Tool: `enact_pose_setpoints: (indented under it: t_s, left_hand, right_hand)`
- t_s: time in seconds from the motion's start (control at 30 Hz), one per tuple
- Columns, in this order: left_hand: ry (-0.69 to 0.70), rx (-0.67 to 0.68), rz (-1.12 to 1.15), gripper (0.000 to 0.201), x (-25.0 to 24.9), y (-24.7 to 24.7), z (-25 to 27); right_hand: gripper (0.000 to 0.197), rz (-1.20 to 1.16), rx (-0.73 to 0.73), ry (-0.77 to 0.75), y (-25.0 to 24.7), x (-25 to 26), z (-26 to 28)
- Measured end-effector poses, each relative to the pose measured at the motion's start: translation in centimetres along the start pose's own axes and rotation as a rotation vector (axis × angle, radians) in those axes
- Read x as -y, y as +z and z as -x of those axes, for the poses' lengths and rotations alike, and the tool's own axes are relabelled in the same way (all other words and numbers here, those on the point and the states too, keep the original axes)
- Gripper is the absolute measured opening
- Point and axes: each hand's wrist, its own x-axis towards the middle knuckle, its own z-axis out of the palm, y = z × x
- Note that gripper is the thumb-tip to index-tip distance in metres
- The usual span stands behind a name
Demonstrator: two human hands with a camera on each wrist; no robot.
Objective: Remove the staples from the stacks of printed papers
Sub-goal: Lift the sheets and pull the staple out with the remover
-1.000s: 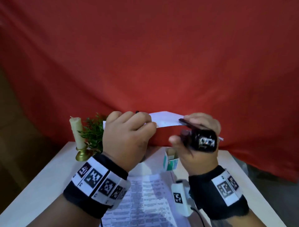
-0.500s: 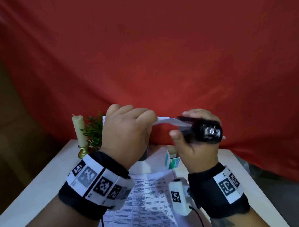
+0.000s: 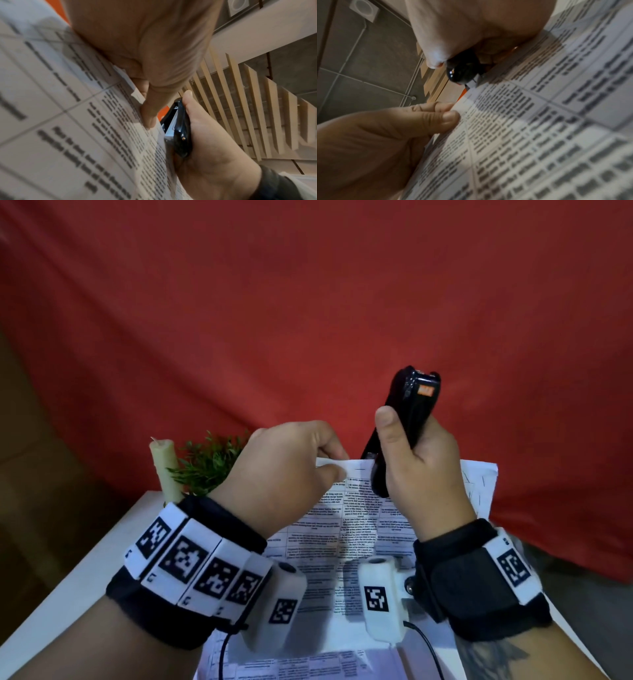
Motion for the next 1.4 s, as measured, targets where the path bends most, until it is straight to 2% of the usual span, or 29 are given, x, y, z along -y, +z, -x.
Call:
enact_pose_setpoints:
  t_s: [0.2, 0.57, 0.63, 0.7, 0.77, 0.87, 0.9, 1.0, 1.1, 1.23, 1.37, 1.4]
  left_hand:
    - [-0.011, 0.009, 0.040, 0.015, 0.0, -0.4, 0.1]
    - [0.045, 0.010, -0.017, 0.013, -1.6, -1.1, 0.6]
    - [0.078, 0.009, -0.073, 0.016, -1.8, -1.0, 0.8]
    - [0.127, 0.002, -0.256, 0.023, -1.9, -0.6, 0.8]
    - [0.179, -0.055, -0.395, 0.023, -1.7, -0.1, 0.8]
    - [0.236, -0.214, -0.435, 0.009, -1.0, 0.5, 0.7]
    - [0.242, -0.278, -0.440, 0.007, -0.8, 0.6, 0.7]
    - [0.309, -0.466, -0.509, 0.013, -0.3, 0.4, 0.8]
    - [0.463, -0.628, -0.572, 0.014, -0.5, -0.1, 1.1]
    - [0.598, -0.717, -0.561, 0.023, -0.3, -0.2, 1.4]
    - [0.651, -0.760, -0.550, 0.013, 0.1, -0.6, 1.7]
    - [0.652, -0.778, -0.555, 0.023, 0.1, -0.7, 1.7]
  right_hand:
    - [0.044, 0.066, -0.007, -0.055, 0.0, 0.3, 0.3]
    - [0.039, 0.001, -0.067, -0.071, -0.1, 0.2, 0.2]
    - [0.039, -0.010, -0.063, -0.061, 0.0, 0.3, 0.2]
    - [0.040, -0.029, -0.050, -0.052, 0.2, 0.5, 0.1]
    - [0.045, -0.071, -0.041, -0.047, 0.3, 0.5, 0.1]
    - [0.067, -0.166, -0.031, -0.115, 0.0, 0.0, 0.8]
    - [0.065, -0.206, -0.061, -0.152, -0.1, -0.2, 1.0]
    - [0.047, -0.228, -0.175, -0.371, -0.2, -0.5, 1.4]
    - [0.056, -0.072, -0.236, -0.577, -0.4, -0.4, 1.5]
    - [0.058, 0.006, -0.252, -0.661, -0.3, -0.5, 1.7]
    - [0.056, -0.003, -0.254, -0.670, 0.0, -0.5, 1.7]
    - [0.056, -0.006, -0.256, -0.670, 0.0, -0.5, 1.7]
